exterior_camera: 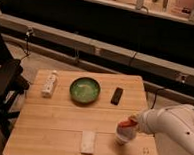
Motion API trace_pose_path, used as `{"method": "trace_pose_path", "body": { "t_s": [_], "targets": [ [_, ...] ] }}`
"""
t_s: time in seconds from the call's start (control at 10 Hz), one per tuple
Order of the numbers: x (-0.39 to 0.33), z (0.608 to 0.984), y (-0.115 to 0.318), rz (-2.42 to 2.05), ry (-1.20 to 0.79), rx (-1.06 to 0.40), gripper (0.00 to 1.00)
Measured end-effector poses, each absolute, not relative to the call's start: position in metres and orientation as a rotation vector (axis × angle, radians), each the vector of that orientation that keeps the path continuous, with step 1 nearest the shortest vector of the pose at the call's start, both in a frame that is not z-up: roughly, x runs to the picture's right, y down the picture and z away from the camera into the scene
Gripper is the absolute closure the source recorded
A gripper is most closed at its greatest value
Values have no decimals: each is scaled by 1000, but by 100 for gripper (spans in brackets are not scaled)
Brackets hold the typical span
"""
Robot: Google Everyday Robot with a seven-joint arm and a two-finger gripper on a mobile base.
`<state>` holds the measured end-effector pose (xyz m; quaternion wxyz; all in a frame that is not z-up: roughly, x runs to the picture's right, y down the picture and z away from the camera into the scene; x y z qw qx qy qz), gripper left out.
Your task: Place the pepper in the ceramic cup
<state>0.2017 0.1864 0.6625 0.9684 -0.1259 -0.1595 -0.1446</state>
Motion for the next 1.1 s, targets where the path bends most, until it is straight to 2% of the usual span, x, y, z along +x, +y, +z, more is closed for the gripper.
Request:
{"method": "trace_pose_path", "body": {
  "t_s": [0.5,0.6,0.7,1.1],
  "targets": [
    [203,664,204,-292,-311,-305,29],
    [202,665,205,-290,-310,-308,23],
    [203,665,208,-286,-309,-312,20],
    [206,662,206,-273,-298,-296,20]
  ]
}}
